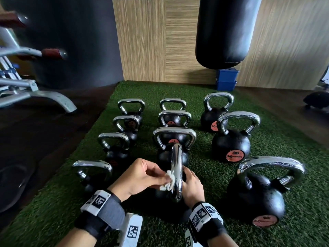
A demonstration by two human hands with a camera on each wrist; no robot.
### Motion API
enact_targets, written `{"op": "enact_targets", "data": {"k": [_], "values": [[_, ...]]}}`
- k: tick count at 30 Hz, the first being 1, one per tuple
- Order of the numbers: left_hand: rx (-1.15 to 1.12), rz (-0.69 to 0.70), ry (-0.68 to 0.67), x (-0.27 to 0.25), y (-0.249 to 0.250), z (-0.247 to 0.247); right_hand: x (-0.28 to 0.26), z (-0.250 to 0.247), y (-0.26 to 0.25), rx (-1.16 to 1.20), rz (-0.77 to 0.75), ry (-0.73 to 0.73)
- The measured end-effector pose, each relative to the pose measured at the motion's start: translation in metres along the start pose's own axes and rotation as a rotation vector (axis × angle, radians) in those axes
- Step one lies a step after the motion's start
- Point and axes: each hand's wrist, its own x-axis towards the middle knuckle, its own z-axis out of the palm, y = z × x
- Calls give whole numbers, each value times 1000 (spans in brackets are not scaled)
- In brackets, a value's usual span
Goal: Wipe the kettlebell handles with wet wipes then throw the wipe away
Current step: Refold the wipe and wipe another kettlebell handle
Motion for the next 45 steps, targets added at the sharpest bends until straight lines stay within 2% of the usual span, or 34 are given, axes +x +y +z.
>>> {"op": "enact_targets", "data": {"k": [2, 5, 7, 16, 18, 20, 21, 23, 25, 26, 28, 30, 31, 35, 39, 41, 45], "values": [[91, 49, -27, -7, -2, -3, 1, 0, 0, -4, 3, 0], [127, 92, 8, -17, -9, 2, 2, 1, 1, -7, 8, 6], [145, 103, -18, -24, -16, 8, 2, 2, 1, -7, 8, 6], [215, 60, 50, -38, -37, 22, 1, 5, 2, -92, -48, 43], [223, 61, 73, -40, -39, 23, 1, 3, 2, -41, -33, 1], [261, 54, 74, -40, -37, 21, -1, -9, 0, 115, 13, -37], [274, 49, 72, -39, -35, 18, -4, -17, -2, 234, 25, -15], [237, 39, 90, -34, -25, 10, -13, -36, -6, 418, -44, 155], [93, 65, 133, -28, -12, 3, -25, -58, -16, 387, -221, 368], [3, 85, 164, -25, -5, 1, -32, -69, -25, 367, -325, 397], [-171, 99, 207, -21, 8, 0, -44, -85, -48, 329, -508, 293], [-331, 72, 198, -19, 19, 2, -52, -94, -68, 306, -578, 128], [-381, 56, 190, -18, 24, 4, -54, -96, -74, 301, -598, 90], [-453, 45, 248, -16, 37, 10, -54, -95, -82, 401, -628, 107], [-415, 76, 276, -12, 41, 17, -51, -90, -77, 519, -589, 76], [-368, 80, 235, -10, 44, 15, -48, -89, -74, 542, -571, 86], [-229, 83, 28, -3, 44, 3, -32, -93, -60, 578, -512, 129]]}}
